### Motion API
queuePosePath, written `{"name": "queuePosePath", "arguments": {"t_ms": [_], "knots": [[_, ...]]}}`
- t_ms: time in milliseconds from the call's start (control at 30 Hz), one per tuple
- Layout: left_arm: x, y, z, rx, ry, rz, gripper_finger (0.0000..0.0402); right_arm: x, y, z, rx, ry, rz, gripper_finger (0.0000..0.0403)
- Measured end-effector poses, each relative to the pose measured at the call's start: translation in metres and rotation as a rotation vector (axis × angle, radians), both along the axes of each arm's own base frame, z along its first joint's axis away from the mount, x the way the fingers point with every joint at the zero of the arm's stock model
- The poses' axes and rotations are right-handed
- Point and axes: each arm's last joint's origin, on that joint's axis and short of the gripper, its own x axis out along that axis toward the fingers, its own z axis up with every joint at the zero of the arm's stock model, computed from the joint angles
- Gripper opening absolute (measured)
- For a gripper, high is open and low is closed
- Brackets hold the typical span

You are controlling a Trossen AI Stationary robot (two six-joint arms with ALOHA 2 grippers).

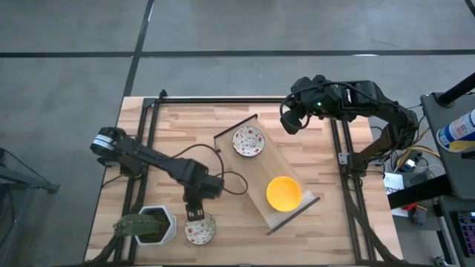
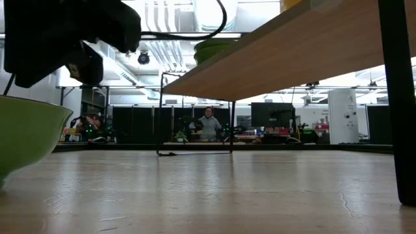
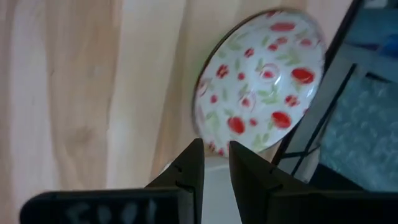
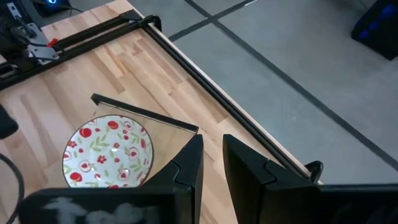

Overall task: Pick & Place Mini bowls
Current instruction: Stack the white bowl on the white bowl on the shelf

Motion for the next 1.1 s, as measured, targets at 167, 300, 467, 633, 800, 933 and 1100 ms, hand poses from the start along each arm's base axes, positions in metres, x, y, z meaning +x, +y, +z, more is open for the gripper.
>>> {"name": "queuePosePath", "arguments": {"t_ms": [167,300,467,633,800,933,1100], "knots": [[0.002,-0.002,-0.008,0.01,-0.03,0.045,0.0067,0.0,0.0,0.0,0.0,0.0,0.0,0.0057],[-0.003,0.0,-0.017,0.038,0.006,0.064,0.0067,0.0,0.0,0.0,0.006,-0.006,-0.008,0.0057],[-0.004,-0.001,-0.027,0.025,-0.002,0.075,0.0067,0.0,0.0,0.0,0.006,-0.006,-0.007,0.0057],[-0.005,-0.002,-0.03,0.012,0.002,0.075,0.0067,0.0,0.0,0.0,0.008,-0.006,-0.006,0.0057],[-0.006,-0.002,-0.033,0.018,-0.006,0.078,0.0067,0.0,0.0,0.0,0.008,-0.006,-0.006,0.0057],[-0.003,-0.003,-0.033,0.007,-0.03,0.09,0.0067,0.0,0.0,0.0,0.008,-0.005,-0.006,0.0057],[0.001,-0.004,-0.032,-0.008,-0.064,0.103,0.0067,0.0,0.0,0.0,0.008,-0.005,-0.006,0.0057]]}}
